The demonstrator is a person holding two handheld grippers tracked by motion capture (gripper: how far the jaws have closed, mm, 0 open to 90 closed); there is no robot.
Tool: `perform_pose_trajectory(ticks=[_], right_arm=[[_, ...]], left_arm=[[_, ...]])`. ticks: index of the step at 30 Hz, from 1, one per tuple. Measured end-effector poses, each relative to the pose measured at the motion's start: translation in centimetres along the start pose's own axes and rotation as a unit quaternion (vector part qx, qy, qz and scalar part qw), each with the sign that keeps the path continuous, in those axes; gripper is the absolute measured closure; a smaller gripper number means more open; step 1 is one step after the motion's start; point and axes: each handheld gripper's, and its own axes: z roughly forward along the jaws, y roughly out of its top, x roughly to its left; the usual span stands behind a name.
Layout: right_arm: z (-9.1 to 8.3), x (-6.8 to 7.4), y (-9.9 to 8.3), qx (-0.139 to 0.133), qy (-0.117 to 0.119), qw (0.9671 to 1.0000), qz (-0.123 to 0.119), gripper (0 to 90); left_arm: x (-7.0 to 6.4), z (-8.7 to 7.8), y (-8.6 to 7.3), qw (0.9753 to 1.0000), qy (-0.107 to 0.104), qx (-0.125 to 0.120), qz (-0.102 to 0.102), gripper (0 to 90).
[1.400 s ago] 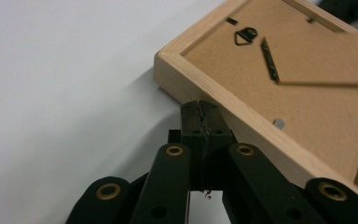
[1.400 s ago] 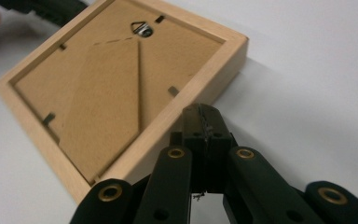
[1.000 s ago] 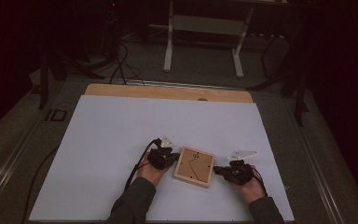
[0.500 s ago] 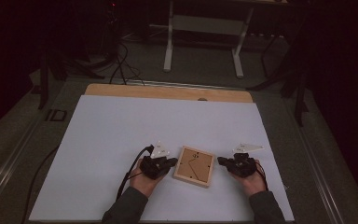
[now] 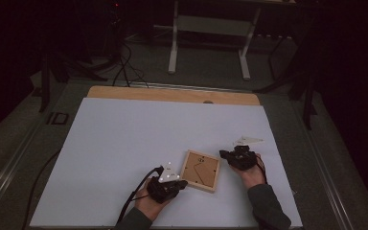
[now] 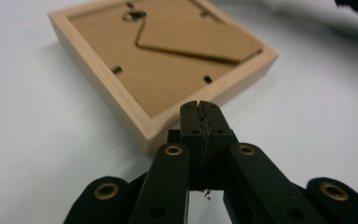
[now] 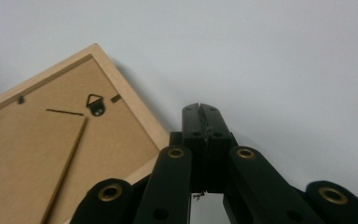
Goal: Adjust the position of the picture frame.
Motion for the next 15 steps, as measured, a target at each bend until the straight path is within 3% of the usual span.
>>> perform_pose_trajectory(ticks=[6, 15], right_arm=[[1.15, 0.01, 0.18, 0.021, 0.001, 0.9998, -0.004, 89.8], [0.78, -0.14, -0.27, 0.021, 0.006, 0.9997, 0.004, 89.9]], left_arm=[[0.01, 0.62, -0.03, 1.0, -0.002, 0.009, 0.002, 89.8], [0.6, 0.55, 0.19, 0.9999, 0.014, 0.01, 0.001, 89.9]])
